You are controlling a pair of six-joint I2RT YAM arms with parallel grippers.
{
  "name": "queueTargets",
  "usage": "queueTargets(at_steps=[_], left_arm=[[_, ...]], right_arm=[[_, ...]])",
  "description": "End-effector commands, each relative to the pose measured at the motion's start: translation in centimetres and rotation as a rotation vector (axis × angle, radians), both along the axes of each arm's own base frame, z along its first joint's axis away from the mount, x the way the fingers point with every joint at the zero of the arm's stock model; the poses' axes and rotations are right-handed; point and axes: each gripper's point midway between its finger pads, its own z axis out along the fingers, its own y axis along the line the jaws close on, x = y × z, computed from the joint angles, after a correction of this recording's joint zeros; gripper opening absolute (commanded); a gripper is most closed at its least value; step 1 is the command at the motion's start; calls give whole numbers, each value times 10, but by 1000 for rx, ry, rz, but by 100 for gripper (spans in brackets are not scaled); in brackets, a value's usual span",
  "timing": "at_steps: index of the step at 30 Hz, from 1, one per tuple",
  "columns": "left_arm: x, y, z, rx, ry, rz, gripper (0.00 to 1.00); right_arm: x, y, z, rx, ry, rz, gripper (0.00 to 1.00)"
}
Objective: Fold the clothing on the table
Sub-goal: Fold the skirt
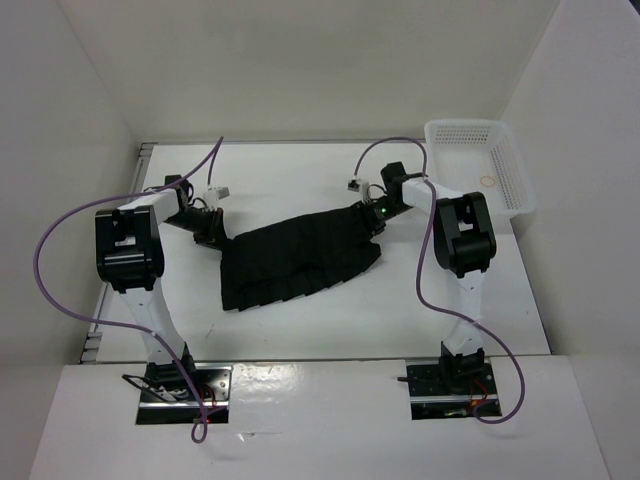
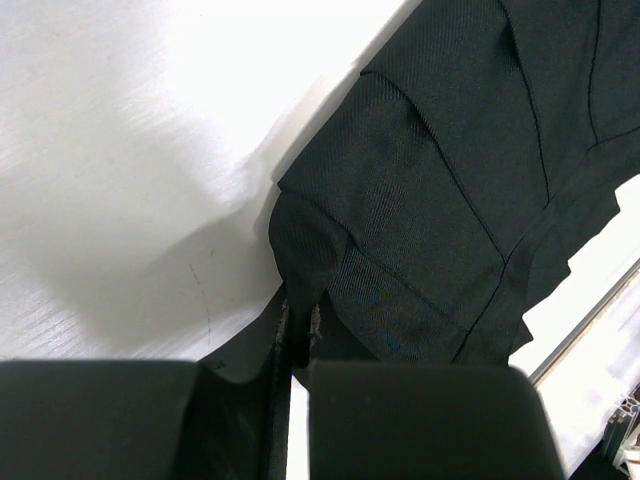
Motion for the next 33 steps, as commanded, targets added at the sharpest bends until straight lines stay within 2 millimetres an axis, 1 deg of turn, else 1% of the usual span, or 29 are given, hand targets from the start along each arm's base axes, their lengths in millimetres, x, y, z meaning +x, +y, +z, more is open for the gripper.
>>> queueTargets(at_steps=[1,5,7,8,9,10,11,12,13,14,15,16,17,18,20,21,22,23,24,25,26,27,28,29,30,31,32,33], left_arm=[[1,1,13,-6,-36,5,0],[1,1,13,-6,-36,5,0],[-2,0,11,-7,-27,5,0],[-2,0,11,-7,-27,5,0],[-2,0,11,-7,-27,5,0],[-2,0,11,-7,-27,5,0],[-2,0,11,-7,-27,5,0],[-2,0,11,-7,-27,5,0],[-2,0,8,-9,-18,5,0],[0,-1,9,-18,-28,3,0],[-1,-1,6,-19,-19,3,0],[2,-2,9,-27,-30,2,0],[1,-2,6,-28,-21,2,0],[0,-6,5,-52,-9,6,0],[6,-7,6,-63,-17,4,0],[4,-11,0,-67,3,-6,0],[7,-12,0,-78,-2,-7,0],[9,-15,-4,-79,6,-16,0],[8,-21,-6,-94,15,-28,0],[15,-22,-4,-104,9,-22,0],[14,-26,-4,-104,10,-34,0],[16,-30,-4,-105,15,-36,0],[16,-30,-4,-105,15,-36,0],[18,-34,-2,-106,14,-39,0],[19,-38,-2,-107,12,-41,0],[21,-39,-1,-115,2,-43,0],[21,-39,-1,-117,9,-35,0],[19,-45,-3,-131,19,-46,0]], right_arm=[[-10,-6,-16,-60,28,4,47],[-9,-9,-18,-79,24,0,37],[-5,-9,-17,-85,10,-3,29],[-3,-13,-19,-110,4,-8,26],[0,-14,-17,-119,-2,-10,20],[4,-18,-19,-134,2,-29,17],[13,-21,-17,-155,-26,-36,13],[16,-22,-15,-169,-34,-40,11],[27,-27,-8,-179,-53,-64,9],[33,-28,-4,-189,-74,-70,7],[38,-32,-6,-220,-81,-78,5],[51,-32,3,-227,-123,-87,3],[55,-34,2,-240,-126,-91,2],[70,-35,13,-257,-170,-114,0],[79,-38,10,-283,-181,-123,0],[94,-39,19,-296,-225,-137,0],[98,-40,16,-308,-215,-148,0],[101,-41,16,-321,-213,-151,0],[116,-44,26,-342,-258,-170,0],[121,-42,22,-363,-268,-168,0],[125,-45,23,-384,-277,-177,0],[134,-41,34,-394,-320,-182,0],[138,-43,31,-437,-329,-199,0],[140,-38,34,-453,-350,-196,0],[144,-40,36,-468,-358,-203,0],[146,-38,38,-501,-381,-207,0],[147,-29,43,-511,-399,-208,0],[148,-26,46,-527,-416,-209,0]])
